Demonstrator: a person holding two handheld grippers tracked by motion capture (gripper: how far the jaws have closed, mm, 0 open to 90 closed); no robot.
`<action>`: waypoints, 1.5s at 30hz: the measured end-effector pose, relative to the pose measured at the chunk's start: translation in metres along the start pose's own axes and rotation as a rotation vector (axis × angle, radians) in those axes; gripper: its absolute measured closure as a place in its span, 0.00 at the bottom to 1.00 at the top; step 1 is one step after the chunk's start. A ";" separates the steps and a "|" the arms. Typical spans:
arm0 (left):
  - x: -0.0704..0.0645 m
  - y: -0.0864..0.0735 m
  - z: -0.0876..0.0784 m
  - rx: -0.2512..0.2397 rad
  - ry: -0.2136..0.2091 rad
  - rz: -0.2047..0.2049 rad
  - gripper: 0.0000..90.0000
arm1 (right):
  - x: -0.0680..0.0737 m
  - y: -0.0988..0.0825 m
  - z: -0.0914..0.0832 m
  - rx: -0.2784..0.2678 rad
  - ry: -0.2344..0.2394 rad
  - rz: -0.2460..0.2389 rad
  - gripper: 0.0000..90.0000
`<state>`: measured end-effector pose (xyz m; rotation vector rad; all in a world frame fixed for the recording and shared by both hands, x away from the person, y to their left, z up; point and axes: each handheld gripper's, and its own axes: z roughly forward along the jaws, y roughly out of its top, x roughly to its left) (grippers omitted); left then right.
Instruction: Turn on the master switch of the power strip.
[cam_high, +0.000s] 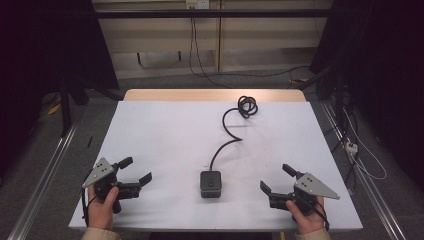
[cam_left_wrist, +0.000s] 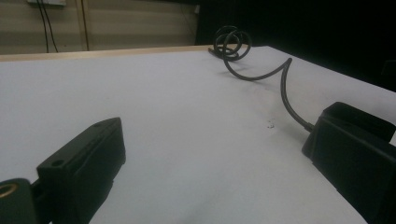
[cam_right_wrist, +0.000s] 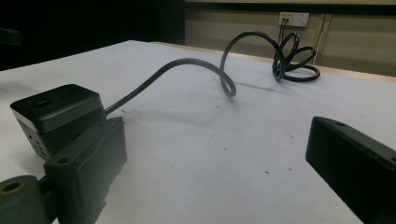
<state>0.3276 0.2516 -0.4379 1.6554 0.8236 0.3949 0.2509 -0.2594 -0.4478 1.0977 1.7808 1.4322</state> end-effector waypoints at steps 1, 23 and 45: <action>0.000 0.000 0.000 -0.002 -0.002 -0.004 0.03 | 0.000 0.000 0.000 0.003 0.001 -0.005 0.05; -0.020 0.013 0.025 0.003 -0.112 0.002 0.04 | -0.001 0.001 0.002 0.003 0.009 -0.009 0.05; -0.041 0.018 0.052 0.049 -0.193 0.033 0.06 | -0.001 0.001 0.003 0.002 0.009 -0.005 0.05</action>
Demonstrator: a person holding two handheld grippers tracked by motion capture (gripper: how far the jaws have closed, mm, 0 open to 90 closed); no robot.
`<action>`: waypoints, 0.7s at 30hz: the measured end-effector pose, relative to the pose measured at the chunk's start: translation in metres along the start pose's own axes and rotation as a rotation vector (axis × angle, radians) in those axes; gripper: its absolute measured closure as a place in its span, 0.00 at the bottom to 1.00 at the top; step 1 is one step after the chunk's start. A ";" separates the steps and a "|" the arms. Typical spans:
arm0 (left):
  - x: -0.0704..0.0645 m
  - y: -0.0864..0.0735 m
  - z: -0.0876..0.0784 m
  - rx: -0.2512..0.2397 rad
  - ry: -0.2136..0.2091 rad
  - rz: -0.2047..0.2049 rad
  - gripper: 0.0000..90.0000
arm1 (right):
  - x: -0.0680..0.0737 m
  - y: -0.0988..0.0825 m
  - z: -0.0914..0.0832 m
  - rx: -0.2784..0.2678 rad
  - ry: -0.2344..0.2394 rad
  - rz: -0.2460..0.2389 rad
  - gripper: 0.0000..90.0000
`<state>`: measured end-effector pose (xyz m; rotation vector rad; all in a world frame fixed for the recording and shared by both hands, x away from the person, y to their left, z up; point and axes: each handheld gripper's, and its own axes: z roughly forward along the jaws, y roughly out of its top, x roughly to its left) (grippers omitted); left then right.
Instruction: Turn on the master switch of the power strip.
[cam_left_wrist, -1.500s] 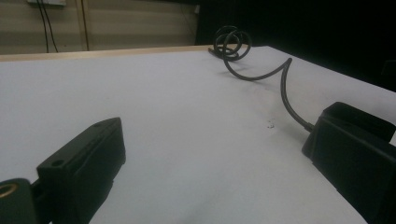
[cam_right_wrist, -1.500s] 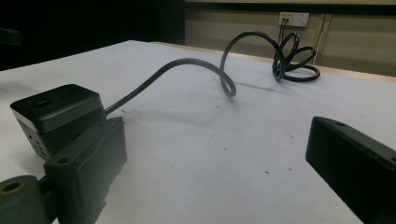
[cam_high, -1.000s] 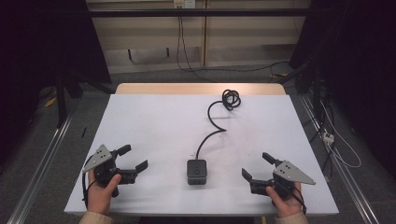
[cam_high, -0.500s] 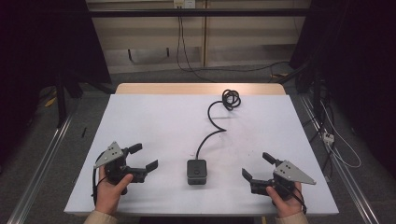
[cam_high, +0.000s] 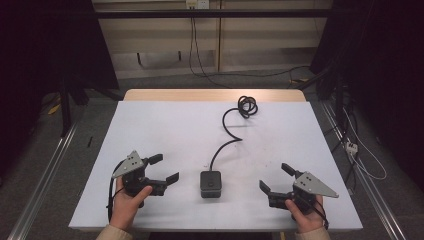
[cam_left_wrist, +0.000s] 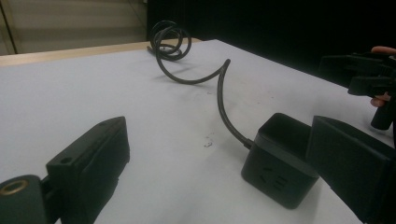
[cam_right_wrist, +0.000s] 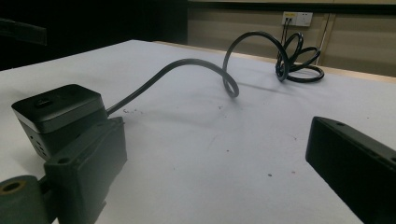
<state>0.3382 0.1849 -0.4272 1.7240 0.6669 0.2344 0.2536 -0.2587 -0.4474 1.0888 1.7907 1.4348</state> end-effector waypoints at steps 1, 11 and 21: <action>-0.001 0.000 0.001 0.000 -0.001 0.002 0.06 | 0.000 0.000 0.000 0.000 0.000 0.000 0.05; -0.007 0.002 0.013 0.019 -0.027 0.015 0.08 | 0.000 0.000 0.000 -0.002 0.000 0.000 0.05; -0.010 0.004 0.019 0.024 -0.044 0.023 0.11 | 0.000 0.000 0.000 -0.003 0.002 -0.001 0.05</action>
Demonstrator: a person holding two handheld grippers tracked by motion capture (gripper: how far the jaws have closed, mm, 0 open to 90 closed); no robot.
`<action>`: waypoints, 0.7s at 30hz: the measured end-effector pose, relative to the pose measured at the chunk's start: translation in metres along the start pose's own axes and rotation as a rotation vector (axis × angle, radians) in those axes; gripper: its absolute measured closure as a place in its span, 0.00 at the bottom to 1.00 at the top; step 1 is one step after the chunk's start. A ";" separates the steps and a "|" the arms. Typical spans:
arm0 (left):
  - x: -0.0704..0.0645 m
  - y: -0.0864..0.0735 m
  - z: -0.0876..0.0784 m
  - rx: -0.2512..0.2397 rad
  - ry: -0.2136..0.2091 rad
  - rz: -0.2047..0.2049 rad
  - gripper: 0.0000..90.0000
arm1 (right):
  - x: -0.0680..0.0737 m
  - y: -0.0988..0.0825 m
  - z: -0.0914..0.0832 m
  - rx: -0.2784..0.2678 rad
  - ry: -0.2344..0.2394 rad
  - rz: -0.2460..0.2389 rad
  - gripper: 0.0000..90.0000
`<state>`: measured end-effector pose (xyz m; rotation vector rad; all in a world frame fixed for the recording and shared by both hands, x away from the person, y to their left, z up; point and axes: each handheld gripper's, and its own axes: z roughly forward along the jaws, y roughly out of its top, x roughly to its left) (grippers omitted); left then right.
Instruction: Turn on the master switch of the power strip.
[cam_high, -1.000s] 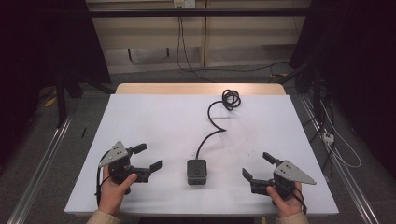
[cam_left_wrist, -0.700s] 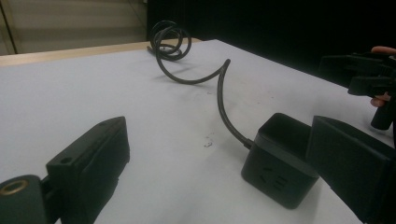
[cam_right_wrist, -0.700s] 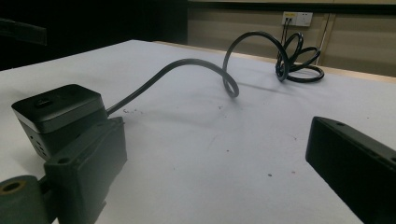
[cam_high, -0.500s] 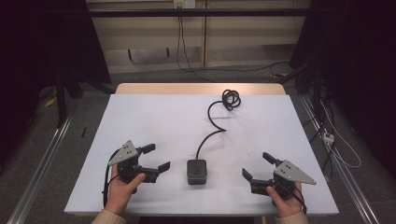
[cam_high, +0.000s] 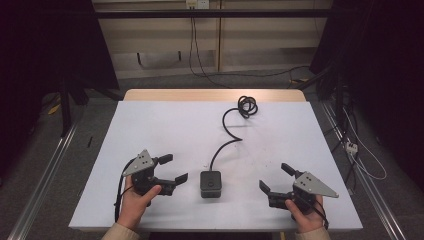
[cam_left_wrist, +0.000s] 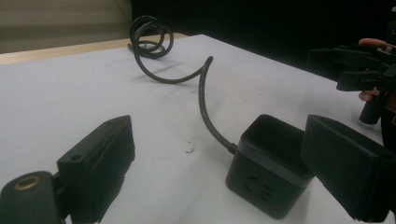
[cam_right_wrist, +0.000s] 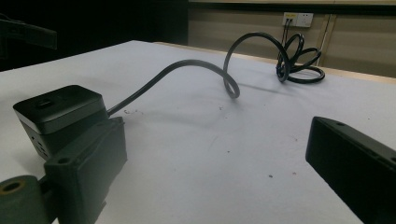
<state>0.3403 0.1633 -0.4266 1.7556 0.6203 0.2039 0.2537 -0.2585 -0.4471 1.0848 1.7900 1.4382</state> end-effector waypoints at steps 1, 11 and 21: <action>0.000 0.000 0.001 0.000 -0.002 0.002 0.11 | 0.000 0.000 0.000 0.000 0.000 0.000 0.05; -0.004 0.001 0.006 0.023 -0.044 0.017 0.26 | 0.000 0.000 0.000 0.000 0.000 0.001 0.05; -0.008 0.004 0.012 0.049 -0.094 0.038 0.48 | 0.000 0.001 0.000 -0.002 -0.002 -0.002 0.05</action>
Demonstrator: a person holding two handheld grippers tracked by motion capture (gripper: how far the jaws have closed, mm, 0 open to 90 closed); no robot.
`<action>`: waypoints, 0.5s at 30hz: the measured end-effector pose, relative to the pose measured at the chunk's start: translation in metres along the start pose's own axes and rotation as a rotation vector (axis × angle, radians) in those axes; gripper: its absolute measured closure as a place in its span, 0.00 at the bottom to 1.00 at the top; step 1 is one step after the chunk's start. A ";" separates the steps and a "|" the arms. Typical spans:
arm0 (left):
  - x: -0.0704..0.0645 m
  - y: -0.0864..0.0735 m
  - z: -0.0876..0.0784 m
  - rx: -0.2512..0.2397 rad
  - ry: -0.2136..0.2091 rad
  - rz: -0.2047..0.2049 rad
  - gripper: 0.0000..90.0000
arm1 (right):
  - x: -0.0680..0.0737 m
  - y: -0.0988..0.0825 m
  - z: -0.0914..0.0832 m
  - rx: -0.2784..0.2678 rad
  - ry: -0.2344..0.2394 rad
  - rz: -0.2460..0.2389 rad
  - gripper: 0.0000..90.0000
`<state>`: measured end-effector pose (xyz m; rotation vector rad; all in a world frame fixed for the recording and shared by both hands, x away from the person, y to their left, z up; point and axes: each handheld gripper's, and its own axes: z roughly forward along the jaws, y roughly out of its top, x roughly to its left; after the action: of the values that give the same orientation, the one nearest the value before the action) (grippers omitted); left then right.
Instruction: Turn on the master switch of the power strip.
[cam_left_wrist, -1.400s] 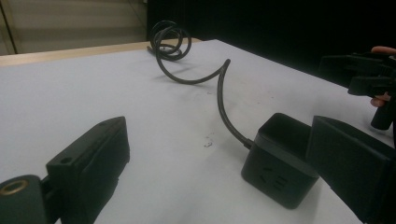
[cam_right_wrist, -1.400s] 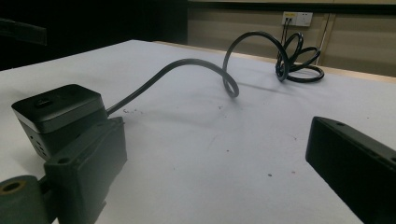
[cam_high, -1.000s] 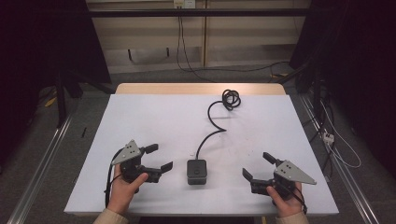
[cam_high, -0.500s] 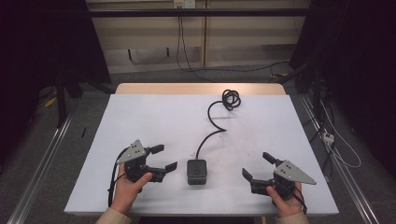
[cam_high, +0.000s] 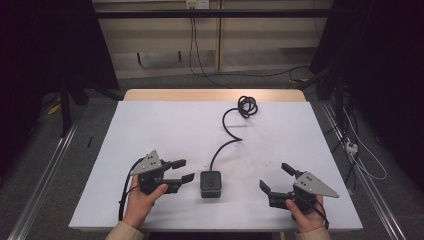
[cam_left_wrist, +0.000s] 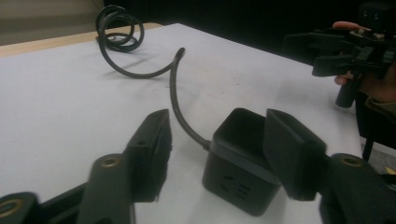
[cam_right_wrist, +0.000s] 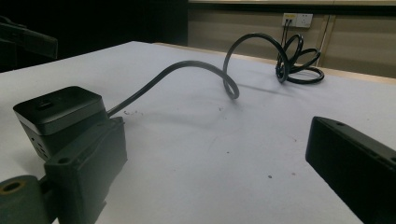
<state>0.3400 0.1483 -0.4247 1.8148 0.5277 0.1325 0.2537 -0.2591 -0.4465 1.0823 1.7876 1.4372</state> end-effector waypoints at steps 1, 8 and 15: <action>0.000 0.000 0.001 0.000 -0.007 0.001 0.50 | 0.000 0.000 0.000 0.000 0.000 0.000 0.05; -0.002 0.002 0.007 0.020 -0.039 0.001 0.63 | 0.000 0.000 0.000 -0.001 0.000 0.004 0.05; -0.004 0.004 0.012 0.035 -0.049 0.003 0.72 | 0.000 0.000 -0.001 -0.002 -0.001 0.007 0.05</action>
<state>0.3418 0.1351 -0.4236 1.8481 0.4948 0.0809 0.2534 -0.2596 -0.4460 1.0887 1.7833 1.4424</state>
